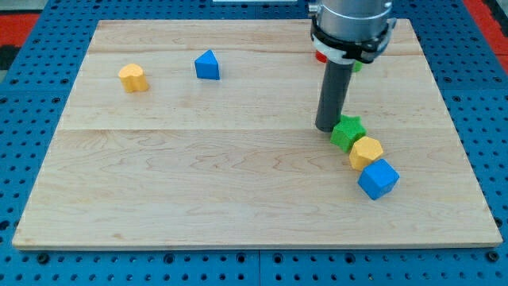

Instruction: Slide the green circle along with the red star a bit up

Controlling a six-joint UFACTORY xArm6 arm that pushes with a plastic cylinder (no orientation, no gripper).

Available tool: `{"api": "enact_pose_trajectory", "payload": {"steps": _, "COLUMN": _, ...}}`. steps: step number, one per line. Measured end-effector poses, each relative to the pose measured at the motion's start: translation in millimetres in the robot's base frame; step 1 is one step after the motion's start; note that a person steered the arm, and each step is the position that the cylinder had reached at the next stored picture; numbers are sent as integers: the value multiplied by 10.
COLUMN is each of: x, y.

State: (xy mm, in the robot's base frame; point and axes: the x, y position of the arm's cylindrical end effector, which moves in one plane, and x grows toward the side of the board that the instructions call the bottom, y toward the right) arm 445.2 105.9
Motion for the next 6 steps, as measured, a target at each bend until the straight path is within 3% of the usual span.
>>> {"api": "enact_pose_trajectory", "payload": {"steps": 1, "x": 35, "y": 69}}
{"api": "enact_pose_trajectory", "payload": {"steps": 2, "x": -219, "y": 147}}
{"api": "enact_pose_trajectory", "payload": {"steps": 4, "x": -801, "y": 681}}
{"api": "enact_pose_trajectory", "payload": {"steps": 6, "x": -1536, "y": 696}}
